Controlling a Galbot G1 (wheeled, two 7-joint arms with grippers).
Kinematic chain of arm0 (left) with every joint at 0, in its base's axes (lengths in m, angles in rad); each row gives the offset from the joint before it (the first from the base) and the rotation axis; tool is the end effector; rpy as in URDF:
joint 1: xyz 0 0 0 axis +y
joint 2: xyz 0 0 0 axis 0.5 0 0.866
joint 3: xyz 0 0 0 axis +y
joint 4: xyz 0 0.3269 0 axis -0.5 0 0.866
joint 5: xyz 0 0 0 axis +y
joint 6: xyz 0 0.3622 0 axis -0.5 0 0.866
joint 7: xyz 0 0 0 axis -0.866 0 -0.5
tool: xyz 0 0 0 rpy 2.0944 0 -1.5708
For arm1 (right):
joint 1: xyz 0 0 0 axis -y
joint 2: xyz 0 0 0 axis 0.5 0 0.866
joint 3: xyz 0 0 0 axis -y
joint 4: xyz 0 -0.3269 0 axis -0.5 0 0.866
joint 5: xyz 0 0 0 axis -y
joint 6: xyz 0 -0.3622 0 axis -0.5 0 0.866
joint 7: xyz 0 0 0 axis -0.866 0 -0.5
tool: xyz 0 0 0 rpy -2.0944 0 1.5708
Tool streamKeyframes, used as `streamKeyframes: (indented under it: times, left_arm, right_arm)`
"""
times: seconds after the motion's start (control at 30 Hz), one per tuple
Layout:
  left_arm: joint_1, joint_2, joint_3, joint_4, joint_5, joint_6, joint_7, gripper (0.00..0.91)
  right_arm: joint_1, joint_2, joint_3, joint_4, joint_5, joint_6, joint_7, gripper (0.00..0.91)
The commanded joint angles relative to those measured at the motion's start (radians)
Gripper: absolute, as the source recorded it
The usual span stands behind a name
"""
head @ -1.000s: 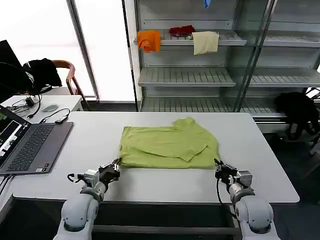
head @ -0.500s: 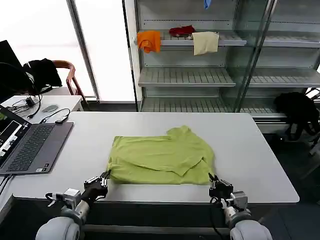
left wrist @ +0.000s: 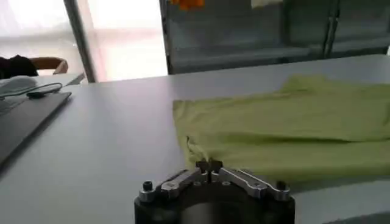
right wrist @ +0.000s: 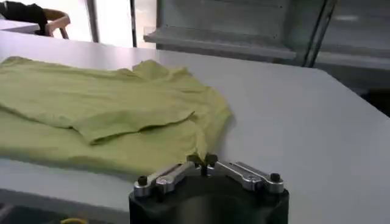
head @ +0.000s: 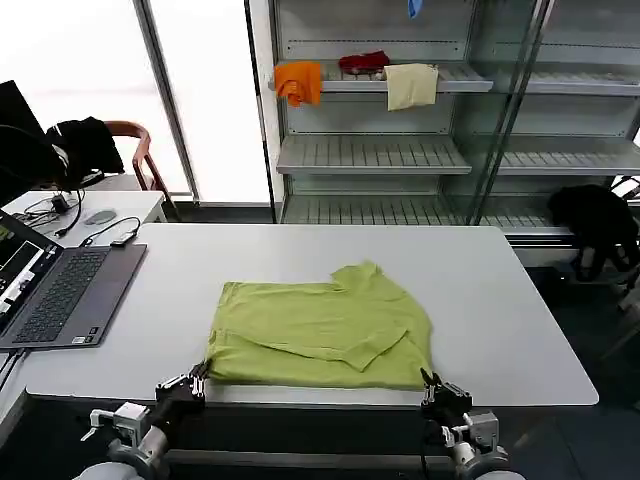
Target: Fold and organize the clothes.
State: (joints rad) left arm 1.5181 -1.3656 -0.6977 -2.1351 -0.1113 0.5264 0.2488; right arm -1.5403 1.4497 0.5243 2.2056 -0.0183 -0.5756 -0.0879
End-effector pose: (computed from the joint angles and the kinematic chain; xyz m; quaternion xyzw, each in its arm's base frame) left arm 0.2144 0.0790 -0.2433 -0.0807 -0.9732 -0.0421 0.2113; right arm 0.2042 -0.0138 -0.2361 0.0557 -0.9729 0.0574 0.2171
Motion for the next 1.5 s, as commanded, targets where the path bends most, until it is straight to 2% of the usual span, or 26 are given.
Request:
streamKeyframes:
  times: [0.03,0.2,0.4,0.57,0.73,0.87,1.07,1.5]
  left_arm:
    - [0.03,-0.004,-0.004,-0.01,-0.003,-0.006,-0.023,0.907]
    - [-0.015,-0.018,-0.021,-0.02,-0.03,-0.01,-0.045,0.907]
    - [-0.156,-0.024,-0.03,0.024,-0.052,-0.005,-0.048,0.907]
    - [-0.308,-0.015,-0.004,0.104,-0.059,0.016,-0.053,0.907]
    - [-0.462,0.001,0.051,0.218,-0.097,0.051,-0.073,0.907]
    - [-0.574,0.01,0.112,0.333,-0.078,0.052,-0.071,0.907]
    - [-0.689,0.006,0.157,0.523,-0.033,0.052,-0.056,0.907]
    - [-0.766,0.008,0.173,0.714,0.084,0.051,0.002,0.907]
  right_arm:
    - [-0.011,0.007,0.013,-0.011,-0.012,0.026,-0.007,0.907]
    - [0.063,-0.003,0.048,-0.039,0.01,0.051,-0.023,0.907]
    - [0.263,-0.017,0.052,-0.095,0.073,0.027,-0.01,0.907]
    - [0.428,-0.019,0.011,-0.181,0.119,-0.002,0.015,0.907]
    - [0.626,-0.001,-0.063,-0.347,0.143,-0.006,0.052,0.907]
    - [0.748,0.047,-0.1,-0.516,0.142,-0.008,0.062,0.907]
    - [0.841,0.111,-0.104,-0.713,0.126,-0.008,0.058,0.907]
    - [0.969,0.208,-0.069,-0.961,0.022,-0.004,0.031,0.907]
